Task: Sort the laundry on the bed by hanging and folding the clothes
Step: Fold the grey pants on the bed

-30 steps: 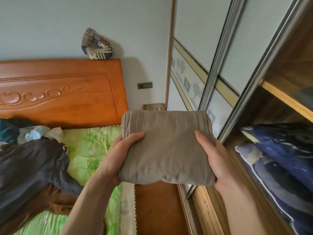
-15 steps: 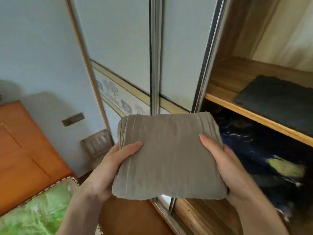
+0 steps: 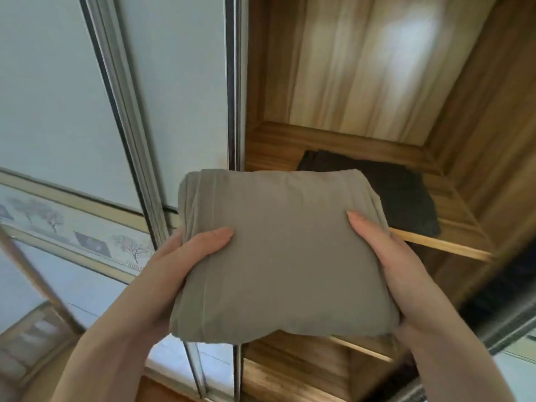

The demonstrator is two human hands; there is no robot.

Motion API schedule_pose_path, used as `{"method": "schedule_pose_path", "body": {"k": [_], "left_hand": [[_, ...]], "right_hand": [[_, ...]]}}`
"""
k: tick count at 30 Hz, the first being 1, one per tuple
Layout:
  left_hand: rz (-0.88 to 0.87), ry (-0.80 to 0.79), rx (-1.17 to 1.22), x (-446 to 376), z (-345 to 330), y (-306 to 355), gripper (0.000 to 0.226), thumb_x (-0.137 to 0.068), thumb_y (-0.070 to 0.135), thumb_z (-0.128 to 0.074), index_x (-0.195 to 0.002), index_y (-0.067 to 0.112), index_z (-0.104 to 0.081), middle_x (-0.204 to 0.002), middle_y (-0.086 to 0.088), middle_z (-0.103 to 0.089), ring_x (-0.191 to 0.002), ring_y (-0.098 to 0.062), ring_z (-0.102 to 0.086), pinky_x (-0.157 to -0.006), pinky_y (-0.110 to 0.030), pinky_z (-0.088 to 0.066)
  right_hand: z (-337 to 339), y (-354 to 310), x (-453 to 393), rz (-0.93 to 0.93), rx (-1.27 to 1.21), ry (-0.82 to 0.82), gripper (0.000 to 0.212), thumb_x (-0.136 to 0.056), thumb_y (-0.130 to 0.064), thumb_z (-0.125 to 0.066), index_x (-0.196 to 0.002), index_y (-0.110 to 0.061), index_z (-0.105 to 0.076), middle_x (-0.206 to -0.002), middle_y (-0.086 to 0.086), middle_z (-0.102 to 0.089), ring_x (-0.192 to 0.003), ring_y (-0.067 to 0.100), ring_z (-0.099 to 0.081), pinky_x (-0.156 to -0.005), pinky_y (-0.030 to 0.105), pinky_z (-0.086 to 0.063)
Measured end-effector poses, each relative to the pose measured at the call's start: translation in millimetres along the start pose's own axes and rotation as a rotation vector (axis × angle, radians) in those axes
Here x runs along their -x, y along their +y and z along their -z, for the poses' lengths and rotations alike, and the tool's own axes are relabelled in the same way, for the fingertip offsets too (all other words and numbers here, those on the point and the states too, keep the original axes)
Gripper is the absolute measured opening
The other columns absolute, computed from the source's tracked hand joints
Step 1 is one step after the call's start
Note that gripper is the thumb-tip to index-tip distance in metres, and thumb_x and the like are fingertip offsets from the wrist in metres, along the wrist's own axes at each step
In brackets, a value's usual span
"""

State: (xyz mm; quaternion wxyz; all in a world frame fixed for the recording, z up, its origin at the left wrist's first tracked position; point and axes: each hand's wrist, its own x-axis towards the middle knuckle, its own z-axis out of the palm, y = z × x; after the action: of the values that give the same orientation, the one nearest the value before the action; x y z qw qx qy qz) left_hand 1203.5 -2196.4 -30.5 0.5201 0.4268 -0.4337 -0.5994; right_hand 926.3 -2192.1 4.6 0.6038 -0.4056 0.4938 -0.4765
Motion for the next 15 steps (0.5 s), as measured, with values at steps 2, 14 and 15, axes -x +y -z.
{"method": "schedule_pose_path", "body": {"k": [2,14,15], "left_hand": [[-0.025,-0.076,-0.054,-7.9,-23.7,12.3,0.072,-0.074,0.057,-0.083,-0.138,0.032,-0.063,-0.133,-0.001,-0.073,-0.121,-0.024,-0.07,-0.102,-0.049,-0.055],[0.04,-0.266,-0.071,-120.0,-145.9,72.4,0.049,-0.083,0.032,-0.08,-0.129,0.017,-0.07,-0.113,-0.006,-0.08,-0.099,-0.023,-0.079,-0.068,-0.033,-0.063],[0.029,-0.238,-0.076,-131.0,-150.8,73.0,0.047,-0.085,0.031,-0.081,-0.128,0.016,-0.071,-0.111,-0.006,-0.08,-0.098,-0.023,-0.079,-0.068,-0.033,-0.064]], "right_hand": [[17.2,-16.3,5.6,0.048,-0.012,0.043,0.042,-0.072,-0.059,-0.077,-0.105,-0.034,-0.08,-0.106,0.002,-0.08,-0.091,0.024,-0.079,-0.059,0.032,-0.062],[91.1,-88.8,-29.1,0.225,0.009,0.332,0.044,-0.089,-0.053,-0.072,-0.123,-0.025,-0.07,-0.107,0.001,-0.08,-0.096,0.02,-0.078,-0.083,0.038,-0.058],[93.5,-93.3,-35.9,0.221,0.02,0.349,0.045,-0.089,-0.053,-0.073,-0.124,-0.025,-0.069,-0.106,0.001,-0.081,-0.094,0.02,-0.078,-0.082,0.037,-0.059]]}}
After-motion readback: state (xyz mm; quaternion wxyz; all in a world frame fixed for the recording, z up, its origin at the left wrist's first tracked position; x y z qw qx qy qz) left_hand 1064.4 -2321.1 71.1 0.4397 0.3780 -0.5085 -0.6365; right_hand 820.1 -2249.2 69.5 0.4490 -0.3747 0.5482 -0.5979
